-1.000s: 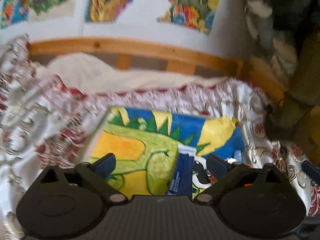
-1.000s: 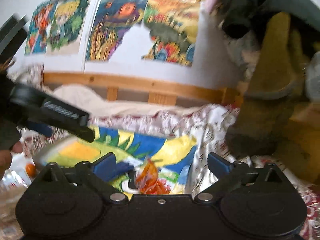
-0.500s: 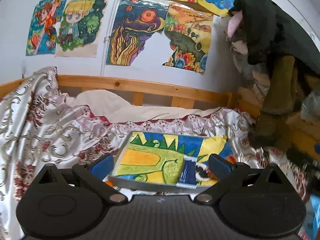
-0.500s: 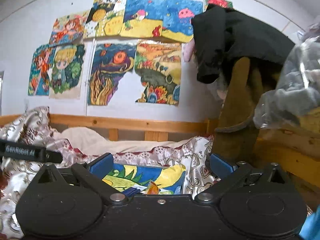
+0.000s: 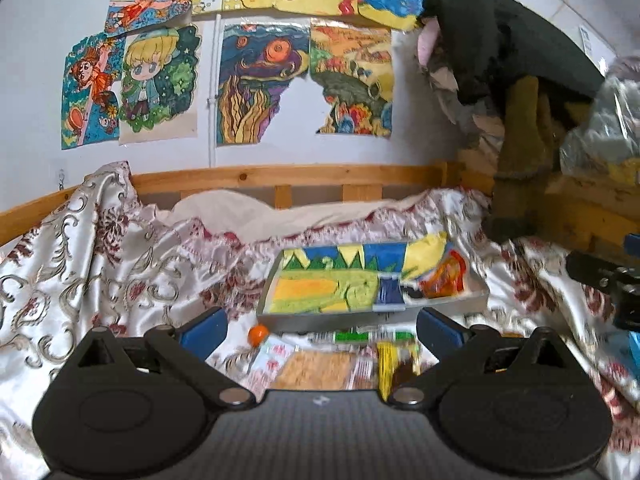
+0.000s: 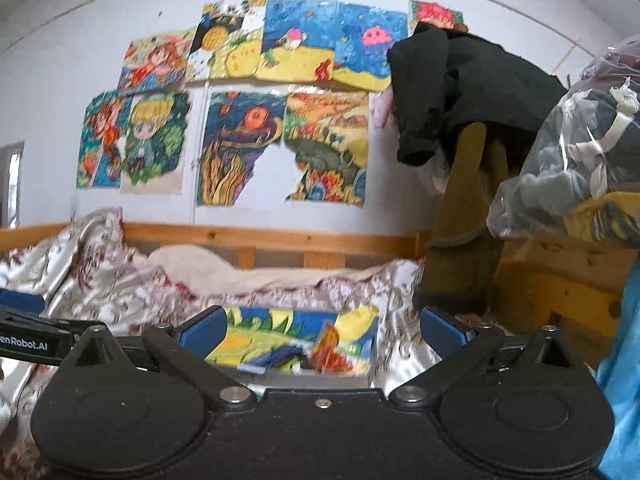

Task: Organize snacks
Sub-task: 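Open both tools over the tray and lift them away, then reach the right tool to the gold foil packet and close on it, then grasp the brown snack packet with the left tool while the right tool lifts the gold packet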

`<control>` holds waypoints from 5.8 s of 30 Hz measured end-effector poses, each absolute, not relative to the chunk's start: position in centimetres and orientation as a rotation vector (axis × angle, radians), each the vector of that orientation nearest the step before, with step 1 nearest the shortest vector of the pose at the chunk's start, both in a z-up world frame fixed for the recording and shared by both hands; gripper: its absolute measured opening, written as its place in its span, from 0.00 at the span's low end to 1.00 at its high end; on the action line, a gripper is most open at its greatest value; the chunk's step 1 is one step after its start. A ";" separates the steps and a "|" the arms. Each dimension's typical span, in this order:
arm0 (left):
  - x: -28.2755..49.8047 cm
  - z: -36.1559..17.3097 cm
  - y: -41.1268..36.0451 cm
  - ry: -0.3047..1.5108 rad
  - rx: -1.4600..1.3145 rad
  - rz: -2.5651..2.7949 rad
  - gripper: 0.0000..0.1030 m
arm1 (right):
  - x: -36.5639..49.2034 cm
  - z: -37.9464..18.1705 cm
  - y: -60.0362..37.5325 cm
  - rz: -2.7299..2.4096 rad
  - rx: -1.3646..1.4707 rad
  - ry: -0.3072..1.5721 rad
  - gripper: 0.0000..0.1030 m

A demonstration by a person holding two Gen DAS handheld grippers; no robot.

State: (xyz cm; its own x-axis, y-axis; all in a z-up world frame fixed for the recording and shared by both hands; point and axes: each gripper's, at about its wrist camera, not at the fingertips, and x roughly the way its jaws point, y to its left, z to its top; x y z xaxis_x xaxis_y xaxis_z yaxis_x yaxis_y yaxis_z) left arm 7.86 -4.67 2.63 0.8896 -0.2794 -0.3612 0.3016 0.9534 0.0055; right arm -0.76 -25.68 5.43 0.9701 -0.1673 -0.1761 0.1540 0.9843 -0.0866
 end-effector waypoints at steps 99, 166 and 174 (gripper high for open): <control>19.1 -7.9 -14.0 0.766 0.136 -0.647 0.76 | 12.2 -3.6 -35.8 -0.108 0.156 0.695 0.91; 19.3 -3.1 -13.2 0.668 -0.116 -0.532 0.45 | 13.6 -3.8 -30.5 -0.133 -0.145 0.490 0.57; 26.4 -0.1 -16.8 0.620 -0.190 -0.509 0.45 | 18.3 -2.2 -33.8 -0.175 -0.216 0.355 0.58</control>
